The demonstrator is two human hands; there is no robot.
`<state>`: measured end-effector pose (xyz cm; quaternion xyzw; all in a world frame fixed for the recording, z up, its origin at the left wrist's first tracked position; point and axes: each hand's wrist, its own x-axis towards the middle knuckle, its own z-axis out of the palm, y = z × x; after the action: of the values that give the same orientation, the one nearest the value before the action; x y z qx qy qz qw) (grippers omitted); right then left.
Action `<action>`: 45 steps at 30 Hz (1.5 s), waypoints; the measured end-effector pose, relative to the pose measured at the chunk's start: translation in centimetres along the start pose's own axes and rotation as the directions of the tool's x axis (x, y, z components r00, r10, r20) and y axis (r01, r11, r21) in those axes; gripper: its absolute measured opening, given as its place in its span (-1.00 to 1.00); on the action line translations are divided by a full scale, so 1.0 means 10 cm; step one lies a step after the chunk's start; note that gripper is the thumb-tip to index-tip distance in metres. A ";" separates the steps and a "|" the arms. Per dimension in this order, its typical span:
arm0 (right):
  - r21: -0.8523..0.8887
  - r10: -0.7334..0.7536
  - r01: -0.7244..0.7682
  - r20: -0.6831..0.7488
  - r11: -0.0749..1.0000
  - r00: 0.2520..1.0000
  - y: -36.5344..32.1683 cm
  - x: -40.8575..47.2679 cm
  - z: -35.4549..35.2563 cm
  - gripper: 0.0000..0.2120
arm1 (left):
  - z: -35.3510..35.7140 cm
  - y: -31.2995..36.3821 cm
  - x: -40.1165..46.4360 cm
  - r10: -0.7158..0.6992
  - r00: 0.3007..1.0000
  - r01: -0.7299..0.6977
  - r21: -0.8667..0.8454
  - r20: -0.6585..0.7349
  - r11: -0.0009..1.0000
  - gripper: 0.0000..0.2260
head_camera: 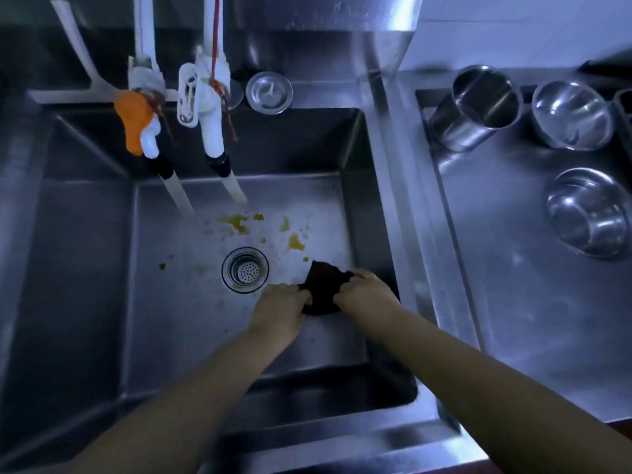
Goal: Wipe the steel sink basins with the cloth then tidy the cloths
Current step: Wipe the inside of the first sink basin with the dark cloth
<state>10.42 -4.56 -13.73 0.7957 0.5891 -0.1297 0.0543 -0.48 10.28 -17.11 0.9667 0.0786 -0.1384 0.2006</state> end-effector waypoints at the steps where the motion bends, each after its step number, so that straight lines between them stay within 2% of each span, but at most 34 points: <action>1: 0.017 -0.021 0.021 0.019 1.000 1.000 -0.02 -0.04 0.04 -0.69 | 0.12 -0.01 -0.04 0.064 0.997 -0.064 -0.019 0.032 0.998 -0.73; 3: 0.063 0.002 -0.001 -0.021 0.998 1.000 0.01 -0.12 0.05 -0.74 | 0.37 -0.05 -0.11 0.160 0.970 -0.161 -0.013 0.184 0.987 -0.74; 5: 0.118 0.057 -0.039 -0.150 0.992 0.987 0.14 -0.15 0.01 -0.78 | 0.57 -0.10 -0.12 0.225 0.933 -0.253 0.067 0.282 0.965 -0.67; 7: 0.118 0.086 -0.057 -0.263 0.991 0.961 0.35 -0.12 -0.08 -0.80 | 0.69 -0.12 -0.07 0.258 0.922 -0.304 0.127 0.289 0.944 -0.58; 11: 0.036 0.085 -0.077 -0.405 0.996 0.910 0.76 0.16 -0.17 -0.82 | 0.93 -0.07 0.17 0.445 0.858 -0.480 0.093 0.256 0.872 -0.61; 14: 0.002 0.045 -0.048 -0.403 0.999 0.914 0.97 0.46 -0.17 -0.81 | 1.15 -0.07 0.39 0.618 0.718 -0.674 0.097 0.320 0.733 -0.58; 17: -0.016 0.033 -0.042 -0.372 0.999 0.928 1.15 0.71 -0.15 -0.78 | 1.49 -0.12 0.43 0.752 0.551 -0.828 0.125 0.363 0.547 -0.67; 20: -0.049 0.043 -0.063 -0.337 0.997 0.940 1.21 0.78 -0.06 -0.76 | 1.75 -0.15 0.38 0.799 0.483 -0.865 0.053 0.357 0.499 -0.65; 23: -0.068 0.044 -0.070 -0.326 0.995 0.944 1.20 0.78 -0.03 -0.77 | 1.85 -0.20 0.40 0.798 0.490 -0.863 0.066 0.351 0.501 -0.63; 27: -0.074 0.091 -0.119 -0.308 0.990 0.947 1.21 0.80 -0.06 -0.78 | 1.80 -0.23 0.60 0.740 0.556 -0.815 0.078 0.378 0.574 -0.58; 31: -0.036 0.104 -0.125 -0.358 0.992 0.928 1.19 0.78 -0.07 -0.78 | 1.63 -0.29 0.99 0.645 0.695 -0.711 0.168 0.320 0.683 -0.55; 34: -0.013 0.122 -0.137 -0.377 0.991 0.918 1.18 0.77 -0.06 -0.77 | 1.45 -0.39 1.36 0.527 0.820 -0.567 0.198 0.222 0.799 -0.51; 38: -0.004 0.133 -0.147 -0.398 0.989 0.908 1.18 0.78 -0.05 -0.78 | 1.24 -0.56 1.95 0.369 0.922 -0.388 0.248 0.121 0.888 -0.50; 40: -0.008 0.142 -0.160 -0.420 0.987 0.896 1.19 0.79 -0.03 -0.75 | 1.10 -0.65 2.26 0.314 0.947 -0.320 0.245 0.068 0.915 -0.48; 45: -0.026 0.149 -0.175 -0.414 0.984 0.898 1.19 0.78 -0.01 -0.73 | 0.75 -0.80 2.84 0.227 0.973 -0.227 0.319 0.039 0.920 -0.45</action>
<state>23.89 -0.91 -16.52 0.8493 0.5228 0.0636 -0.0351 23.05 17.20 -35.19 0.9888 -0.0576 -0.1259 0.0554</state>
